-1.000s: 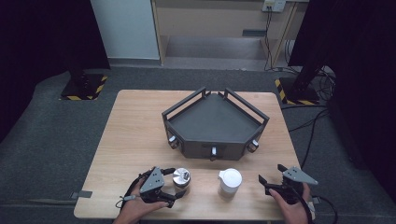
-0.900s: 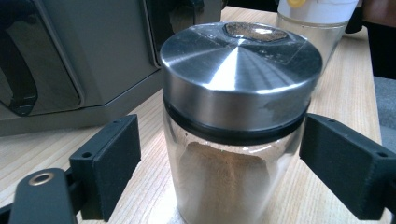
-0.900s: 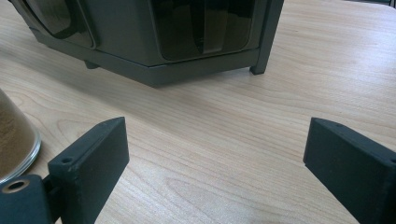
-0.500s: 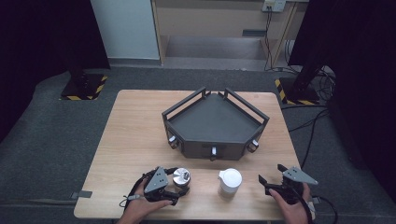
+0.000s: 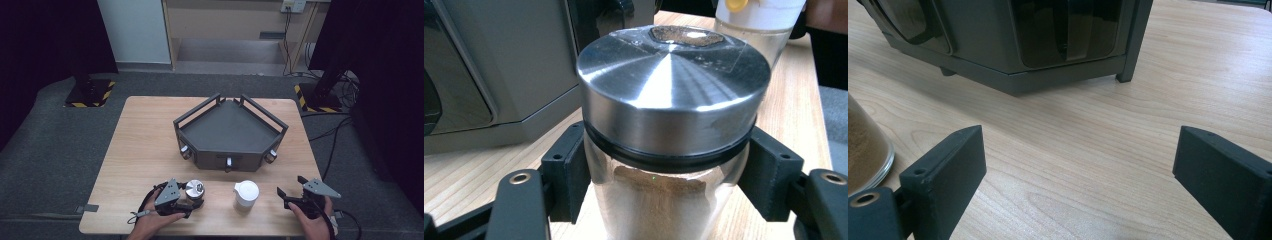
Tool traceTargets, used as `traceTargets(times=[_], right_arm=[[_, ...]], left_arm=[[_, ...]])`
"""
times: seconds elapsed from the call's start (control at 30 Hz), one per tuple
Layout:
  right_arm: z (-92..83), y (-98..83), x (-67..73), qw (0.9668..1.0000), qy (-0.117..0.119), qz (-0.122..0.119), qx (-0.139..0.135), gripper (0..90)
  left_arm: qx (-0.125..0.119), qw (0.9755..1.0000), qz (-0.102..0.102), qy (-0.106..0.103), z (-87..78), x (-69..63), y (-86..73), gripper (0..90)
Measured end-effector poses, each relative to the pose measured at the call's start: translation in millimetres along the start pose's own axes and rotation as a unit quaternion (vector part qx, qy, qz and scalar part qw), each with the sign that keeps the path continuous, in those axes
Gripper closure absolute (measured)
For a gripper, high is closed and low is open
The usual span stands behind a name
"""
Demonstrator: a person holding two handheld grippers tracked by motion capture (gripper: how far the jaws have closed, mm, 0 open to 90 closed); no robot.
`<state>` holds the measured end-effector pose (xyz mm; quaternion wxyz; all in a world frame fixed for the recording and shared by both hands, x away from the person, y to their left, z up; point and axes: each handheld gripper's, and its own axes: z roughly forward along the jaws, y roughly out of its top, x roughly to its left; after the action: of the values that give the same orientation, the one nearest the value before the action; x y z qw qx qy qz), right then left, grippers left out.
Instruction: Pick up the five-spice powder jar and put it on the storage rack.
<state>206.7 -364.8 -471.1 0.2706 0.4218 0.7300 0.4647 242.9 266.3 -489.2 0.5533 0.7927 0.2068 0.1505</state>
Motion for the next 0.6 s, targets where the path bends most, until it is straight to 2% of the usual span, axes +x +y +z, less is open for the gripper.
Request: traceTargets(times=[0.4,0.6], right_arm=[[-0.1,0.2,-1.2,1.0,0.002,0.002,0.0,7.2],[0.6,0.6,-2.2,1.0,0.005,0.003,0.001,7.2]], left_arm=[[-0.001,1.0,0.005,-0.002,-10.1,-2.1,10.8,29.5],[0.0,1.0,0.003,0.008,-15.2,-7.2,20.1,29.5]])
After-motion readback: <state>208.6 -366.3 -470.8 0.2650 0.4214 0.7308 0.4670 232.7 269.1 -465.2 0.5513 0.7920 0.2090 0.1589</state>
